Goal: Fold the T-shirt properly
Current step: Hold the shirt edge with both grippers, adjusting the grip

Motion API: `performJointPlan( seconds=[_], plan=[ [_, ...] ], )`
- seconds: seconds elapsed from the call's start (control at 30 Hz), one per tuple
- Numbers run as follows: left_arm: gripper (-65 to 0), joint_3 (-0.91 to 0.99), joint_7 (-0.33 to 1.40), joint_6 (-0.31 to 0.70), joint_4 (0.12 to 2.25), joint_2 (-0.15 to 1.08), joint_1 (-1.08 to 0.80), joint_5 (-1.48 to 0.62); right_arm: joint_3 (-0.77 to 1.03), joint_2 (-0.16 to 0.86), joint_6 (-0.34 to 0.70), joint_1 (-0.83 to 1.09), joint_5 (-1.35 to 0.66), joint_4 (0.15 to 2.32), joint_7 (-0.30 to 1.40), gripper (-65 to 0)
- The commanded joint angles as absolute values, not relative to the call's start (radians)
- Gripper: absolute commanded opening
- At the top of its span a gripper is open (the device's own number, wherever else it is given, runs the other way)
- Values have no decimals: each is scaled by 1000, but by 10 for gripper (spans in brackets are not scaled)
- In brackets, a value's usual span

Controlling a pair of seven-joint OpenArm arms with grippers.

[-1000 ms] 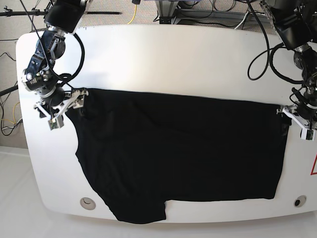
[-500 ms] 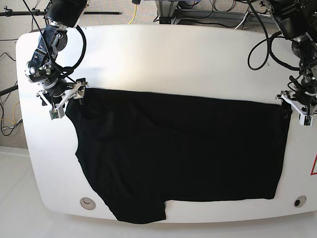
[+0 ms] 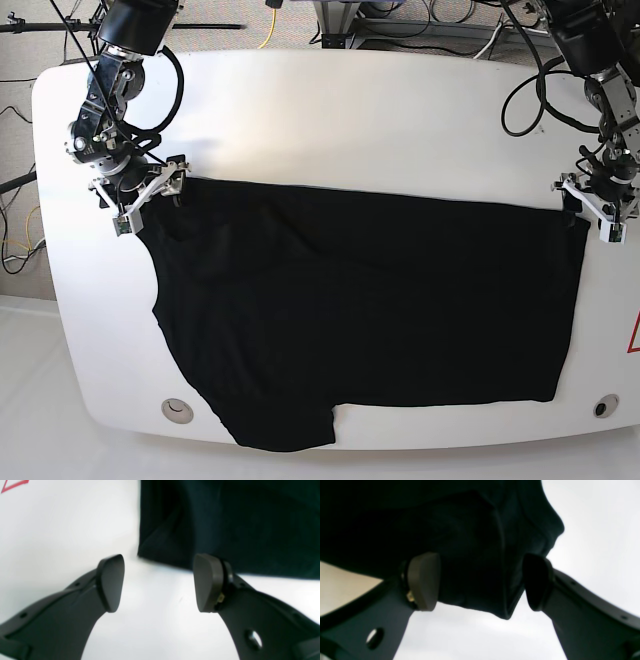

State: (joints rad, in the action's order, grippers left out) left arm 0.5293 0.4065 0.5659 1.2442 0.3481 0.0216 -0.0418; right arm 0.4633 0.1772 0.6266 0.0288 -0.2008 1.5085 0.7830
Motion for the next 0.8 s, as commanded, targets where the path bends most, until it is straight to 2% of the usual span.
performJointPlan(
  seconds=[0.0,0.77],
  plan=[
    [-242,533,382,565,1251,368,39,-52,462,189,632,12,-206,1509,745,-165],
    [-239,544,382,578,1254,369,42,-44,469,191,638,-1,-171,1332,616,-190]
  ],
)
